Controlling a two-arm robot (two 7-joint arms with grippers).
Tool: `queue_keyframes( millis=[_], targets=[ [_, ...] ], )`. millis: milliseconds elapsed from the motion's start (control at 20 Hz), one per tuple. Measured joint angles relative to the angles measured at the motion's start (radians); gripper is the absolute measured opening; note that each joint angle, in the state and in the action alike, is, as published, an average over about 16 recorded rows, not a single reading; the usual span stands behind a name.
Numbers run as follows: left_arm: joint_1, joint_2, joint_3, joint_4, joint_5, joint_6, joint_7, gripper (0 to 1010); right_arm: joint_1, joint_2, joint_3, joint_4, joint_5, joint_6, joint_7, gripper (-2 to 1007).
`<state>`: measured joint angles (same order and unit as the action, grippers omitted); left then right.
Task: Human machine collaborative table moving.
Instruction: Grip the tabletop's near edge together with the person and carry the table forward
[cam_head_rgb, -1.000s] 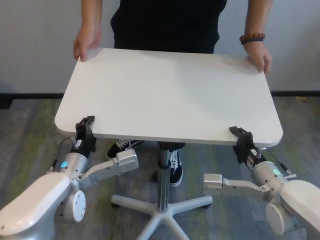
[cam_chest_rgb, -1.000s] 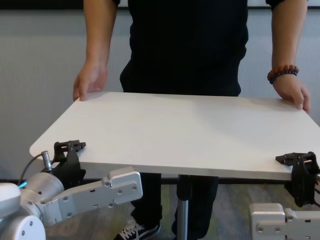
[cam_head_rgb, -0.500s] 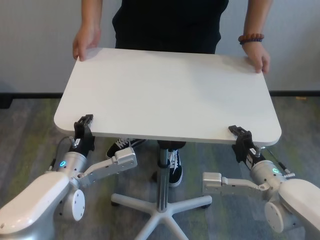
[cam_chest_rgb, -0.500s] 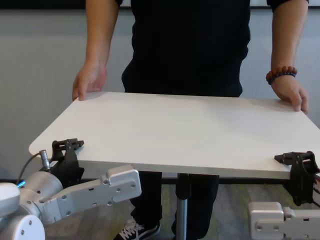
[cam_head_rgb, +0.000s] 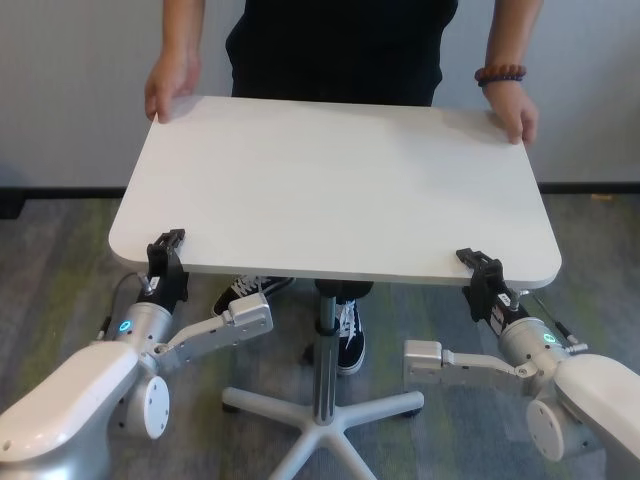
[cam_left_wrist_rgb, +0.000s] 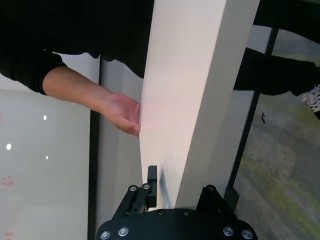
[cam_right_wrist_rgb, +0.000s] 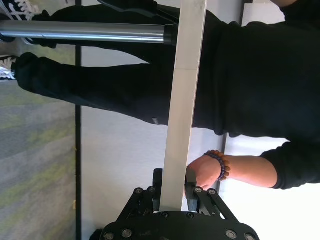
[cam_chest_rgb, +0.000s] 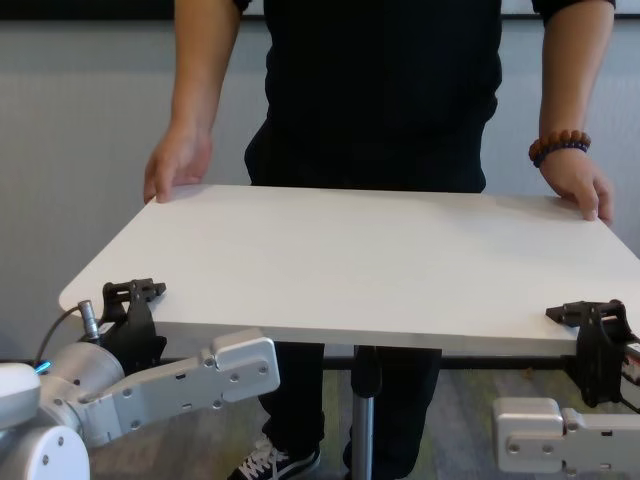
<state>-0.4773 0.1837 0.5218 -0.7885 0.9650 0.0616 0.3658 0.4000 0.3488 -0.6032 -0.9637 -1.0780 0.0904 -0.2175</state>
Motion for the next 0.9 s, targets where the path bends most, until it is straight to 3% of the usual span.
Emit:
queue_keyframes(
  millis=[500, 900],
  targets=[
    [0.003, 0.001, -0.003, 0.001, -0.014, -0.026, 0.007, 326, 0.000, -0.005, 0.004, 0.007, 0.005, 0.001, -0.019, 242],
    [0.003, 0.001, -0.001, 0.000, -0.010, -0.020, 0.002, 326, 0.000, -0.006, 0.003, 0.006, 0.004, 0.001, -0.014, 243]
  ],
)
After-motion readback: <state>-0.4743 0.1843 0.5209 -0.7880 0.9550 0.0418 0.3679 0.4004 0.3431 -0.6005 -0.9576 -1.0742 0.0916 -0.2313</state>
